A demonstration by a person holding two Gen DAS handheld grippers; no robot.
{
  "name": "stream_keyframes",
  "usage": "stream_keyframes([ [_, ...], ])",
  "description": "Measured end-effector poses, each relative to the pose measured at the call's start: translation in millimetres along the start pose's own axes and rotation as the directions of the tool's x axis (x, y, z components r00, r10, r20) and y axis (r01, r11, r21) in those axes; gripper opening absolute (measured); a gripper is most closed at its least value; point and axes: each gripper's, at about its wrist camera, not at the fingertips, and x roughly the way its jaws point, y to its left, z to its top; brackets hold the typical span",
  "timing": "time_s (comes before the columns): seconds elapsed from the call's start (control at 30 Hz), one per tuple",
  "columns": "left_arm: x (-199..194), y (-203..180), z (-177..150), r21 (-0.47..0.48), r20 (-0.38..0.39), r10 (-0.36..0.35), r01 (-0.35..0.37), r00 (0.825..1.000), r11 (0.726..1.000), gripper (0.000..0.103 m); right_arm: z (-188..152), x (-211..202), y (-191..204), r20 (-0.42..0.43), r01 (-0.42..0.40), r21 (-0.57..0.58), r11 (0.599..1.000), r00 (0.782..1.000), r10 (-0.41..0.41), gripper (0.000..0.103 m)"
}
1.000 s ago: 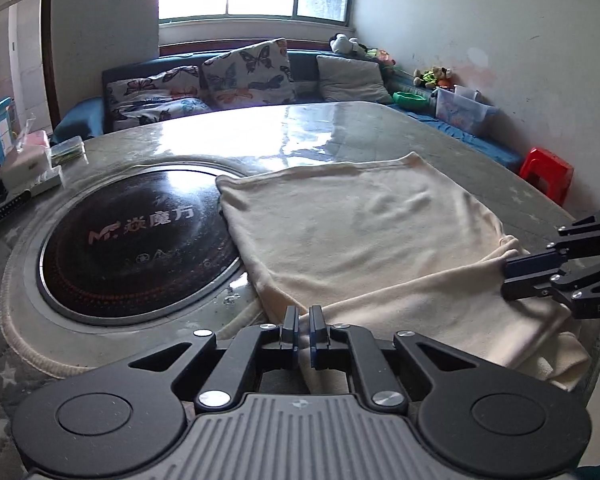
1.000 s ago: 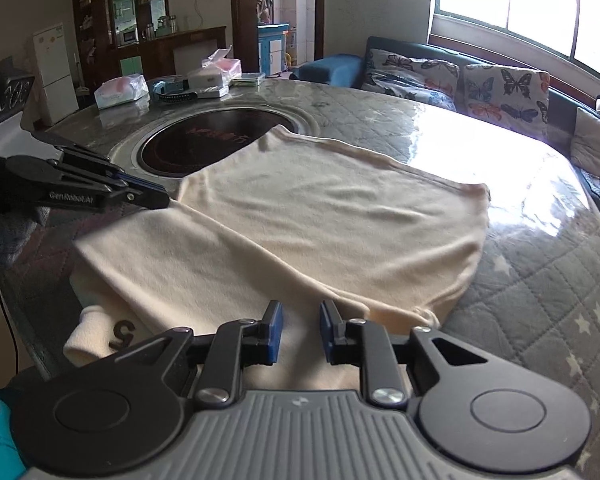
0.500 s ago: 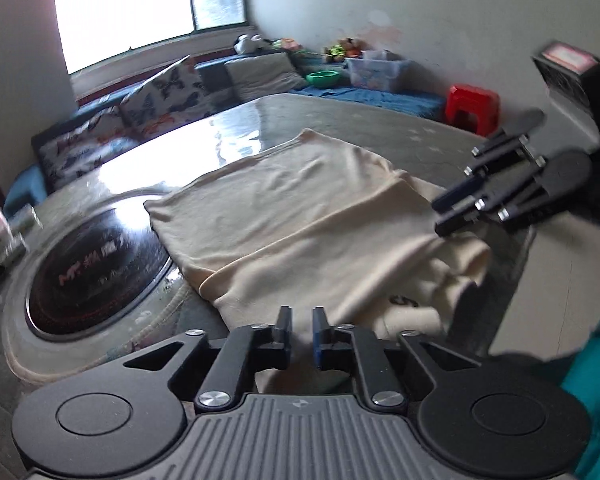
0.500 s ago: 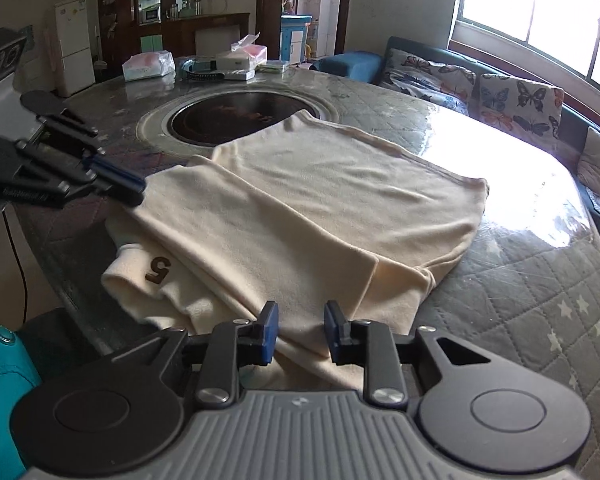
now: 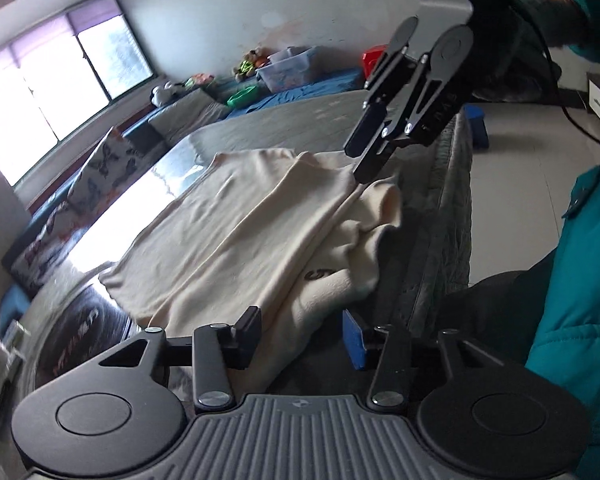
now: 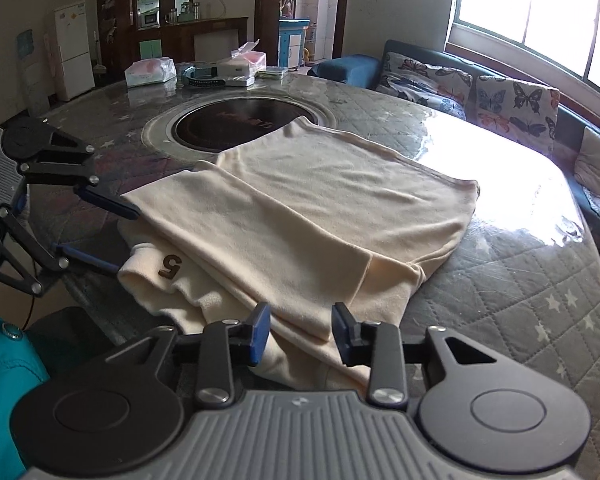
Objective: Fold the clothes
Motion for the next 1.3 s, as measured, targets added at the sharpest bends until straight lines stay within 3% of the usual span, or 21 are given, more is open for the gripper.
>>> stream_keyframes([
  [0.1, 9, 1, 1, 0.004, 0.000, 0.001, -0.001, 1.000, 1.000, 0.047, -2, -4, 2, 0.003, 0.003, -0.016, 1.000, 1.000, -0.003, 0.038],
  [0.2, 13, 3, 1, 0.002, 0.013, -0.009, 0.009, 1.000, 1.000, 0.031, -5, -9, 5, -0.005, 0.007, -0.044, 0.999, 1.000, -0.007, 0.046],
  [0.27, 14, 6, 1, -0.028, 0.023, -0.021, 0.022, 1.000, 0.999, 0.015, -7, -12, 7, -0.014, 0.005, -0.071, 0.997, 1.000, -0.006, 0.049],
  [0.3, 14, 10, 1, -0.054, 0.030, -0.027, 0.029, 0.999, 0.998, 0.012, -9, -13, 7, -0.015, 0.004, -0.082, 0.997, 1.000, -0.005, 0.049],
  [0.53, 16, 50, 15, -0.279, 0.061, -0.027, 0.043, 0.998, 0.959, 0.009, -15, -14, 21, -0.023, 0.020, -0.206, 0.978, 0.999, -0.025, 0.063],
  [0.7, 24, 70, 21, -0.346, 0.059, -0.041, 0.059, 0.997, 0.936, 0.009, -12, 0, 31, 0.008, 0.025, -0.278, 0.960, 1.000, -0.024, 0.063],
  [0.8, 28, 74, 20, -0.369, 0.050, -0.045, 0.060, 0.998, 0.927, 0.009, -7, 10, 35, 0.036, 0.038, -0.327, 0.944, 0.999, -0.028, 0.059],
  [0.87, 28, 75, 18, -0.378, 0.050, -0.049, 0.064, 0.998, 0.924, 0.009, -4, 18, 36, 0.035, 0.044, -0.345, 0.938, 0.999, -0.034, 0.051],
  [0.93, 27, 75, 16, -0.378, 0.051, -0.056, 0.071, 0.997, 0.923, 0.009, -1, 25, 35, 0.019, 0.025, -0.350, 0.937, 1.000, -0.020, 0.036],
  [1.03, 22, 71, 12, -0.363, 0.051, -0.059, 0.074, 0.997, 0.929, 0.013, 5, 29, 27, -0.007, -0.016, -0.311, 0.950, 1.000, 0.015, 0.021],
  [1.3, 7, 53, -3, -0.284, 0.036, -0.019, 0.028, 0.999, 0.959, 0.028, 23, 25, 3, -0.001, -0.077, -0.141, 0.987, 0.997, 0.078, 0.014],
])
